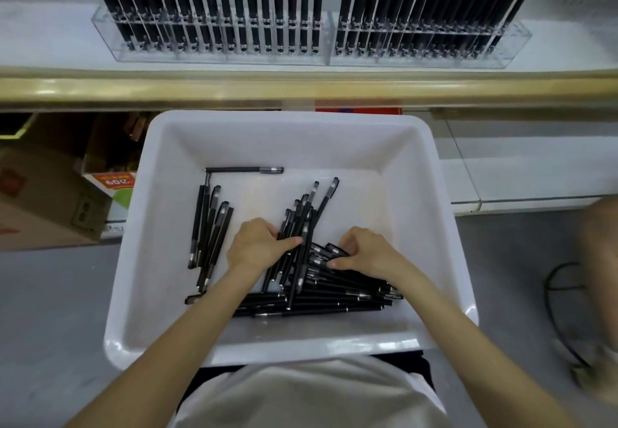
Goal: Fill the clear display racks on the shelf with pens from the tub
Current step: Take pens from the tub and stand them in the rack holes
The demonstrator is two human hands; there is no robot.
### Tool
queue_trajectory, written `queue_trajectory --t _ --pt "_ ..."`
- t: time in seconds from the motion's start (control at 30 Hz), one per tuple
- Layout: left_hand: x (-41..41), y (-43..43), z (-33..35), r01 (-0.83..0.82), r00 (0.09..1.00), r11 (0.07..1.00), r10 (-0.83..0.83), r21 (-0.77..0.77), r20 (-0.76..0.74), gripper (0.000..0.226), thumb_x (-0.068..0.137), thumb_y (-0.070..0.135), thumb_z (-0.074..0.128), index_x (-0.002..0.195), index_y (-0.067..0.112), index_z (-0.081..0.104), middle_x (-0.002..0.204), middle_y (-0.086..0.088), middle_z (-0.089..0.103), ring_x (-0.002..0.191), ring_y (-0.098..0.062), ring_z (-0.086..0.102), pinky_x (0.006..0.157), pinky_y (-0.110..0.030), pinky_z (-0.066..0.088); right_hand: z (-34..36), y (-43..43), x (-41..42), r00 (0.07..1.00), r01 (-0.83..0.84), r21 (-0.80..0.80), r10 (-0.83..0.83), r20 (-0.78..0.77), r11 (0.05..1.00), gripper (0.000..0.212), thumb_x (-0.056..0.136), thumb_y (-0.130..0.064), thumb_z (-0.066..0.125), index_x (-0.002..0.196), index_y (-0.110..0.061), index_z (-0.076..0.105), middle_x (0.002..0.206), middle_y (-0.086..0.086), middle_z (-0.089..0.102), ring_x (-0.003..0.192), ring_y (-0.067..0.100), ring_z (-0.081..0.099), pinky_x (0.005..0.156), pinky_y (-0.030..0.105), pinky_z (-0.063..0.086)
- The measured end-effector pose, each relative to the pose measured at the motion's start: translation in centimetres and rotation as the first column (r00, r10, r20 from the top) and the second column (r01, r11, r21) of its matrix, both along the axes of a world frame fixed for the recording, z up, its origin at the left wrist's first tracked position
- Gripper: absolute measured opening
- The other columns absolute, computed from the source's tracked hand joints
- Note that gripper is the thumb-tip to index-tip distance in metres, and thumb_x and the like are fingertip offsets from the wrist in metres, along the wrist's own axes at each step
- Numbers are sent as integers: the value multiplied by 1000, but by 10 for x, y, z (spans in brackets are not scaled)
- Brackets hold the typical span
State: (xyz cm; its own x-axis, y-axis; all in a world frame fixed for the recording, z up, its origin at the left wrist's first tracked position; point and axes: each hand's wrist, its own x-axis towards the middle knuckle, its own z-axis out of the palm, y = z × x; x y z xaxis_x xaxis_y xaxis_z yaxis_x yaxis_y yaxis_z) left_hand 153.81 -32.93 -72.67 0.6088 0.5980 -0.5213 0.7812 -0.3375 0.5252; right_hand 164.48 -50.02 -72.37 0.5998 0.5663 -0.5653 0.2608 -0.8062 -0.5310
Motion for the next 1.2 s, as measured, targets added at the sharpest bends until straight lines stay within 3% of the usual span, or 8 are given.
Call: queue_trajectory --t 0.17,0.27,0.37,0.63,0.8,0.93,1.07,1.2 --pt "6 -5 -3 65 994 994 -57 87 -88 68 63 68 72 93 8 64 107 -15 64 96 -30 63 78 -40 52 -6 -1 1 995 50 -11 -51 -83 999 35 74 -31 80 95 -10 63 81 -3 57 84 14 55 75 24 42" --pt "7 -4 -1 73 994 995 -67 71 -86 57 66 66 72 88 14 65 108 -9 62 97 -26 61 82 -40 53 -10 -2 5 990 87 16 -84 -117 996 24 74 -26 81 72 -18 59 70 -7 56 76 12 54 65 18 41" --pt "7 -4 2 70 996 997 -68 41 -61 43 71 58 74 65 22 49 92 -2 61 84 -19 59 79 -35 50 -12 -4 8 984 115 44 -108 -139 992 25 74 -22 81 65 -21 58 67 -7 57 72 10 54 62 15 39" --pt "6 0 -5 2 999 992 2 -127 33 26 73 43 79 70 28 58 92 1 66 95 -20 62 89 -39 51 -15 -7 13 966 209 121 -186 -180 970 14 77 -16 78 80 -9 67 70 -3 60 72 11 56 71 21 42" --pt "6 11 -3 -41 990 977 68 -210 124 20 76 31 79 68 24 63 92 -1 67 99 -20 62 93 -37 49 -2 -9 17 963 261 222 -239 -124 939 10 78 -12 76 86 -10 70 73 -4 62 70 2 56 66 10 41" --pt "15 19 13 -36 970 960 100 -277 222 17 77 30 78 69 19 67 95 -6 69 94 -21 64 90 -37 52 19 -7 22 941 337 378 -313 -126 862 22 68 -14 85 77 -22 67 73 -3 65 72 7 60 74 16 49" --pt "35 16 40 31 930 950 87 -310 357 14 81 27 74 78 14 70 89 -6 72 87 -16 66 70 -24 51 44 -4 29 906 422 479 -346 -243 770 21 67 -8 85 78 -13 66 70 0 67 72 12 65 73 23 56" --pt "61 7 70 141 873 951 12 -276 487 11 85 23 70 86 12 71 89 -5 73 87 -17 68 67 -22 53 69 -5 42 885 462 564 -319 -338 685 18 74 -3 78 89 -3 68 84 15 73 77 20 70 84 40 57"
